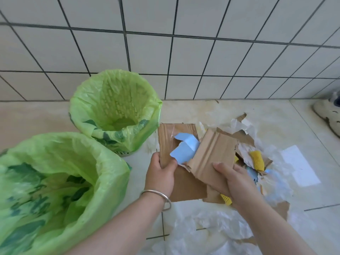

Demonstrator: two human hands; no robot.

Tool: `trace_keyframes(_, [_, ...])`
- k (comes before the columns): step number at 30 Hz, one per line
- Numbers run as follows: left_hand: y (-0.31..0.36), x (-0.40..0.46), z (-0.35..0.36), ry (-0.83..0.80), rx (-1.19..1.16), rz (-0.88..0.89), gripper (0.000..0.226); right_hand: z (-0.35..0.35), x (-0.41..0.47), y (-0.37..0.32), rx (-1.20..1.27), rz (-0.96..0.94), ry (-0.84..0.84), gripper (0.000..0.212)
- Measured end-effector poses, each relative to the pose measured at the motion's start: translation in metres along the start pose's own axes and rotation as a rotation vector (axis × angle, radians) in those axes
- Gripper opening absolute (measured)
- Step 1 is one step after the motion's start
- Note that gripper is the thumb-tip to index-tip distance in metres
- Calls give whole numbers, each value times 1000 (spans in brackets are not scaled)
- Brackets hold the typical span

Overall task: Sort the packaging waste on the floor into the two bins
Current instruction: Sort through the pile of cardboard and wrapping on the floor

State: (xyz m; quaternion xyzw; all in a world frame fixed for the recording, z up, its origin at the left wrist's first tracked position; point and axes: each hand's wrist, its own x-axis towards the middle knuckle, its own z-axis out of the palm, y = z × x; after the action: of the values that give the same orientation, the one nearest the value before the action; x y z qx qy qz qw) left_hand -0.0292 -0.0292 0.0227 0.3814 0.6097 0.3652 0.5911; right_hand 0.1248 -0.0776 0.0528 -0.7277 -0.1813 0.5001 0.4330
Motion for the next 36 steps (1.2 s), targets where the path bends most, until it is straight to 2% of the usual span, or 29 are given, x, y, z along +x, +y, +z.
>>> trace_keyframes(4, [14, -9, -10, 49, -93, 84, 11, 18, -9, -8, -110, -46, 27, 6])
trace_keyframes(8, [21, -13, -18, 75, -89, 161, 11, 26, -15, -15, -231, -102, 32, 8])
trace_keyframes(11, [21, -18, -21, 44, -126, 207, 26, 24, -19, -19, -263, -108, 24, 6])
trace_keyframes(15, [20, -15, -27, 38, 2, 288, 21, 27, -30, -25, -236, -81, -101, 17])
trace_keyframes(21, [42, -8, -45, 109, 115, 386, 22, 55, -34, -41, -244, -334, -76, 14])
trace_keyframes(24, [60, 1, -59, 105, 233, 413, 27, 70, -33, -58, -236, -400, -91, 16])
trace_keyframes(29, [96, 16, -84, 53, 427, 518, 36, 83, -18, -89, -183, -332, -207, 8])
trace_keyframes(31, [109, 25, -94, 2, 449, 562, 33, 91, -10, -98, -218, -319, -230, 16])
trace_keyframes(34, [126, 41, -105, -25, 465, 635, 57, 111, 2, -114, -238, -316, -272, 26])
trace_keyframes(36, [134, 51, -110, 15, 458, 654, 52, 128, 12, -124, -253, -334, -294, 29])
